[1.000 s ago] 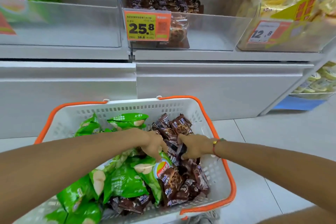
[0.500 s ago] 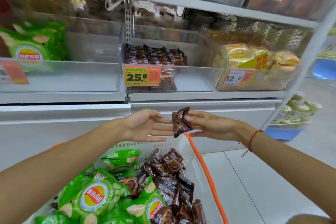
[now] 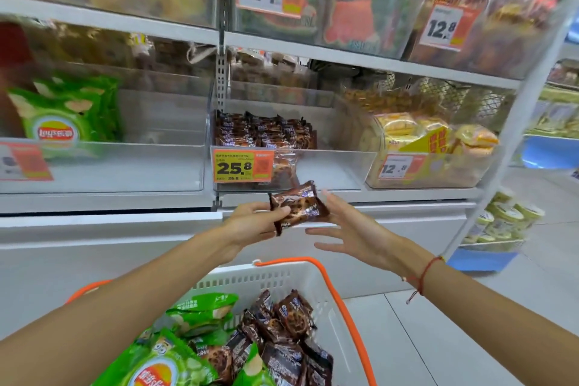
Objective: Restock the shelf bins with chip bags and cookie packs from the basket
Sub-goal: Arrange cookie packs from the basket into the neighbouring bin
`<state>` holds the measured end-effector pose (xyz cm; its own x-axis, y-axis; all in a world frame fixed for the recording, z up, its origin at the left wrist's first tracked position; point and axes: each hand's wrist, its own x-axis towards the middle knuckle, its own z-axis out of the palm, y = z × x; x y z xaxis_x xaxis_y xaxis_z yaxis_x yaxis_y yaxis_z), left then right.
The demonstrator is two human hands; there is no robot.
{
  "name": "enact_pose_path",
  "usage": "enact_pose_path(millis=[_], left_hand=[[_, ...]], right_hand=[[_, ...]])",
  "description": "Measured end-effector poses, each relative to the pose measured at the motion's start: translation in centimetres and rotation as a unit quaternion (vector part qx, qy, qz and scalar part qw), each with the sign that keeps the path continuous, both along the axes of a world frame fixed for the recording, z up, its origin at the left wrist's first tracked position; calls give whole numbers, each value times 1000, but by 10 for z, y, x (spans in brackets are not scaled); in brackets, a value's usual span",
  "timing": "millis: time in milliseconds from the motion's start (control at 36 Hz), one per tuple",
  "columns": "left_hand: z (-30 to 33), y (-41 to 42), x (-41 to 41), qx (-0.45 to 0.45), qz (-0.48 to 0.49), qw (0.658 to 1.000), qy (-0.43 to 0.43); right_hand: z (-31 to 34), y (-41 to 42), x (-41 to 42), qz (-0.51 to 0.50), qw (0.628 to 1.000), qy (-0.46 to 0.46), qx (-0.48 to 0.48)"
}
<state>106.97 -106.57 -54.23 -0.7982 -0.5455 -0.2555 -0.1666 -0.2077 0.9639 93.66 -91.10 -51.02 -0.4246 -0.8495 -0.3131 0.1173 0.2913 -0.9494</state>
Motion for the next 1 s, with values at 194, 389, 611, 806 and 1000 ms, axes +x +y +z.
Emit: enact_pose_path(millis=[194,389,611,806,1000], left_hand=[[13,6,4,-21,-53,998,3],[25,5,7,-84,-43,996,-7],[42,0,-2,-195,27,978,64],[78,-23,-4,-392,155,904,69],[96,-66,4,-508,314,798,78]], right_hand=[[1,-13,5,-115,988,68,-80],[10,-15,12,-65,987,114,-98],[29,-31,12,-53,958,264,-101],[65,-63,-9,-76,943,285,-155],[104,-105,-77,-103,919,367,-99]])
